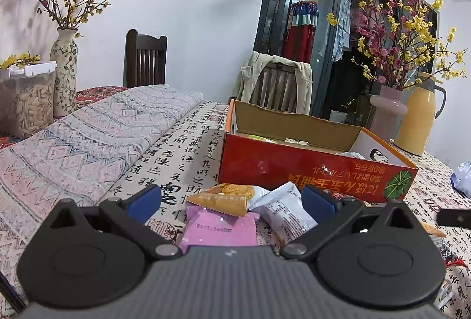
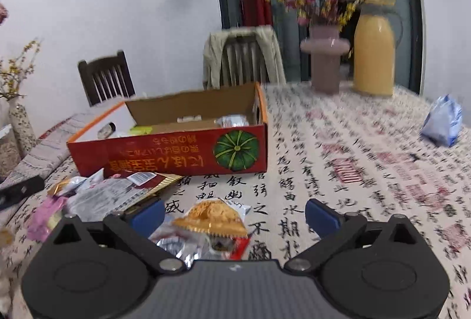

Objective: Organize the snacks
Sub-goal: 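Grasp another orange-white oat crisp packet with the right tool and lift it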

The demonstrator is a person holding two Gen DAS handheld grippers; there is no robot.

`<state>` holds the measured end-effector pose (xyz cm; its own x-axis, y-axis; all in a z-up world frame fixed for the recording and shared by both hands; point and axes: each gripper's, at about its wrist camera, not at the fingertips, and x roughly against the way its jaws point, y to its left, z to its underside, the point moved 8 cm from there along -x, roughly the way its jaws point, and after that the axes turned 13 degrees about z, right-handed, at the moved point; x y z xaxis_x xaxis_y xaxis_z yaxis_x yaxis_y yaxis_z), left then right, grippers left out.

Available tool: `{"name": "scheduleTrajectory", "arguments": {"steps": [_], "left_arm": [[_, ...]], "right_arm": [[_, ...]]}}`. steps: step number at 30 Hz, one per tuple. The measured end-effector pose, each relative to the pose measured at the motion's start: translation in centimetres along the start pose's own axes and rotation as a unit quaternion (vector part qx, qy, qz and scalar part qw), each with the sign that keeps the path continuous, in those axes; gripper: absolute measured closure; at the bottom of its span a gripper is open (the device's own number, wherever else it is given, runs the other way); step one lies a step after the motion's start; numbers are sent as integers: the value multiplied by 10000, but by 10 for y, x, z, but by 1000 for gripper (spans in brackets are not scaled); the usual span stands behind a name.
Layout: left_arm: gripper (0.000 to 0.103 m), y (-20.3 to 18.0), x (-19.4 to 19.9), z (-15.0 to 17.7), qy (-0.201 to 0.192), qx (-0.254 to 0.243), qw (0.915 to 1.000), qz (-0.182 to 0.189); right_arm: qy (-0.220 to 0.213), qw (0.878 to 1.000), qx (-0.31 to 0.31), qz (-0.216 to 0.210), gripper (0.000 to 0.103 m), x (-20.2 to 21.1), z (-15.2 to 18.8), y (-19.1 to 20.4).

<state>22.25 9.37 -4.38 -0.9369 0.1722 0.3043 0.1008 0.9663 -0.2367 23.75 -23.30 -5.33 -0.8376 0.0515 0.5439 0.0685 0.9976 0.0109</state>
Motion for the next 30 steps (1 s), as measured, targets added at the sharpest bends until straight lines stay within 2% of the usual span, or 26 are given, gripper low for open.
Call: {"name": "scheduleTrajectory", "arguments": {"steps": [5,8,11,12,13,15,16,18,20,22,25,30], "left_arm": [[0,1,0,1,9,27,10000,12],[0,1,-1,1,14,41,10000,24],[0,1,-1,1,26,53,10000,36],[0,1,-1,1,30,58,10000,40],[0,2,-1,1,33,63,10000,43],[0,2,-1,1,34,72,10000,49],[0,2,-1,1,34,69,10000,46],[0,2,-1,1,36,69,10000,43],[0,2,-1,1,39,71,10000,43],[0,2,-2,1,49,74,10000,36],[0,2,-3,1,70,76,9999,23],[0,3,-3,2,90,75,9999,-5]], "right_arm": [[872,9957,213,-244,9,-40,-10,17],[1159,9922,397,-222,12,-57,-8,28],[1280,9902,508,-224,27,-64,-5,35],[1304,9898,524,-222,37,-64,-3,36],[1312,9898,518,-213,42,-64,-2,36],[1280,9902,520,-205,45,-62,-1,36],[1269,9904,509,-217,51,-62,-3,35],[1225,9911,451,-273,53,-61,-4,33],[1087,9927,411,-319,66,-56,-7,31],[885,9948,352,-364,74,-48,-12,28],[613,9969,303,-392,80,-36,-14,21],[523,9976,185,-420,79,-29,-12,7]]}}
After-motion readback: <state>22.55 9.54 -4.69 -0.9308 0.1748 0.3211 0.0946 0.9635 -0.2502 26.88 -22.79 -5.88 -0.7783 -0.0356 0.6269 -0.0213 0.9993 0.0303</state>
